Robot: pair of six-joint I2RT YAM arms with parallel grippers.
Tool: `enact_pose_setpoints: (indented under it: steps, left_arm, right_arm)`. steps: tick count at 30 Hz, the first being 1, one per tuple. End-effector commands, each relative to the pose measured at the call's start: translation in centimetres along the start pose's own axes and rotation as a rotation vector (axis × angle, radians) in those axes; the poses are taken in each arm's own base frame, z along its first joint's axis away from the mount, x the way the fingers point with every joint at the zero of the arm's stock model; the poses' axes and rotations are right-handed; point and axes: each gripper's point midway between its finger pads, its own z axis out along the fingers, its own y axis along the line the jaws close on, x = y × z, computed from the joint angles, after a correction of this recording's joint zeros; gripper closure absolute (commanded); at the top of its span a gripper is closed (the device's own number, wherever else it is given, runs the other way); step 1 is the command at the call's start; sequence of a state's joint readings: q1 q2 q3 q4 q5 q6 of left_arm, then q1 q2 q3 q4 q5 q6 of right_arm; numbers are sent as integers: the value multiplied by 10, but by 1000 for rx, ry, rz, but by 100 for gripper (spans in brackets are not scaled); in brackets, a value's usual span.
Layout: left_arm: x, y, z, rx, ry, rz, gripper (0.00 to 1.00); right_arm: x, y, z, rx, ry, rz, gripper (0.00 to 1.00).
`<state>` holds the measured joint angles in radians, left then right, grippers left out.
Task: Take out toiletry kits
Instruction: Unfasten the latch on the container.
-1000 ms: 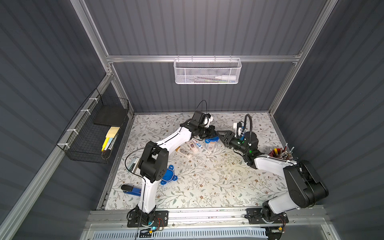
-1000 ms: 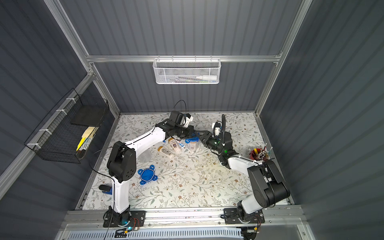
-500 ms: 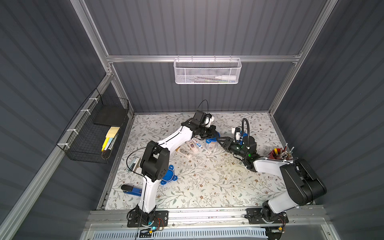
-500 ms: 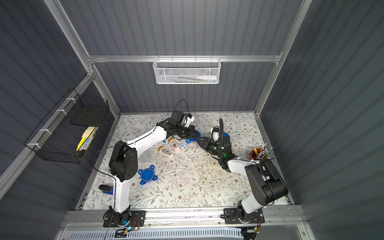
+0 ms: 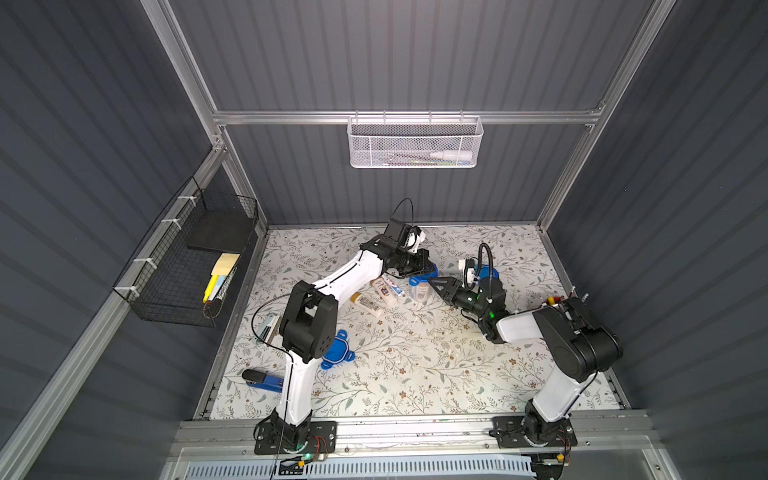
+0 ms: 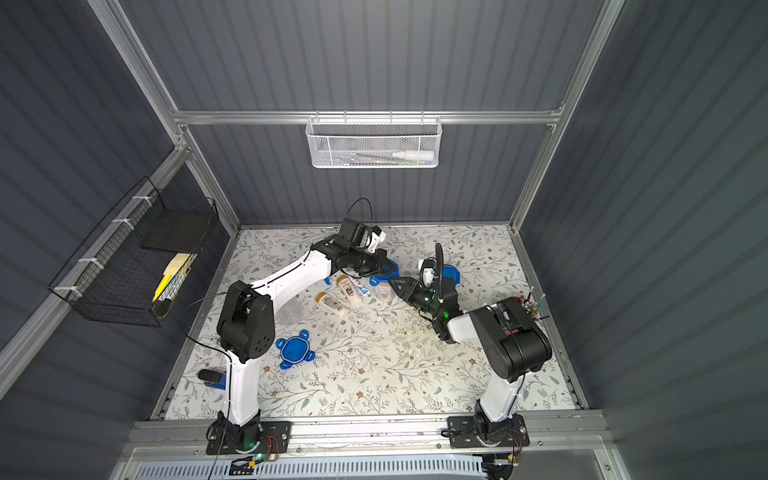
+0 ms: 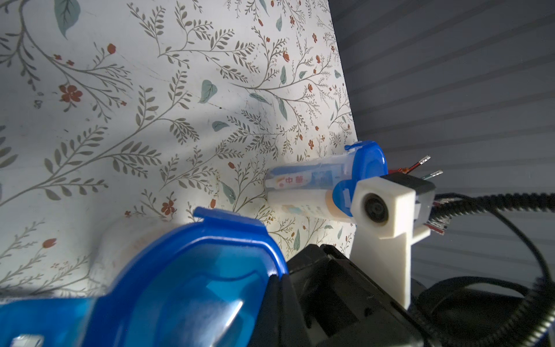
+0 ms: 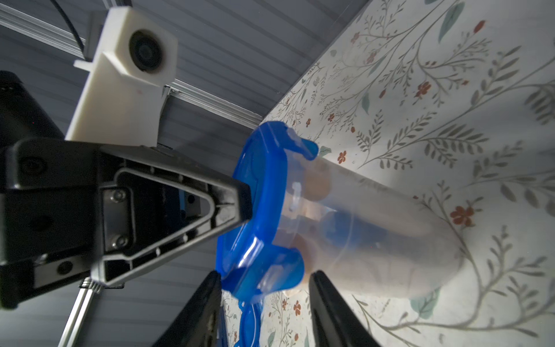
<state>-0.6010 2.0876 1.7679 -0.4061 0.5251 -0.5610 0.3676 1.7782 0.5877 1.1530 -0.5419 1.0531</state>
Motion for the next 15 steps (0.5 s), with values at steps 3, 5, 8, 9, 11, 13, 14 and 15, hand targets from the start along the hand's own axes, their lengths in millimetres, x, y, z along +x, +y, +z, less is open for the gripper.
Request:
enact_pose_setpoints:
  steps: [3,5,8,9,11,13,14,15]
  left_arm:
    - [101,123,23,-356,302,-255,100]
    - [102,124,24,-357,305,-259,100]
    - [104,126,24,-359,308,-261,100]
    - [106,127,25,-360,310,-263,100]
    - [108,129,25,-363,315,-267,100]
    - [110,130,25,-363,317,-269,100]
    - [111,132,25,-365,319,-272,100]
    - [111,133,25,-365,319,-276,100]
  right_arm:
    - [-22,32,5,-158,-82,-39,50]
    - [-25,35,5,-173,-93,-39,49]
    - [-27,39,4,-179,-101,-47,50]
    - [-28,41,3,-184,-104,-51,49]
    - [-29,45,1,-190,-105,-55,49]
    - [-31,50,-1,-202,-107,-54,49]
    - [-31,53,-1,-209,-105,-56,49]
    - [-31,55,-2,-213,-105,-54,49]
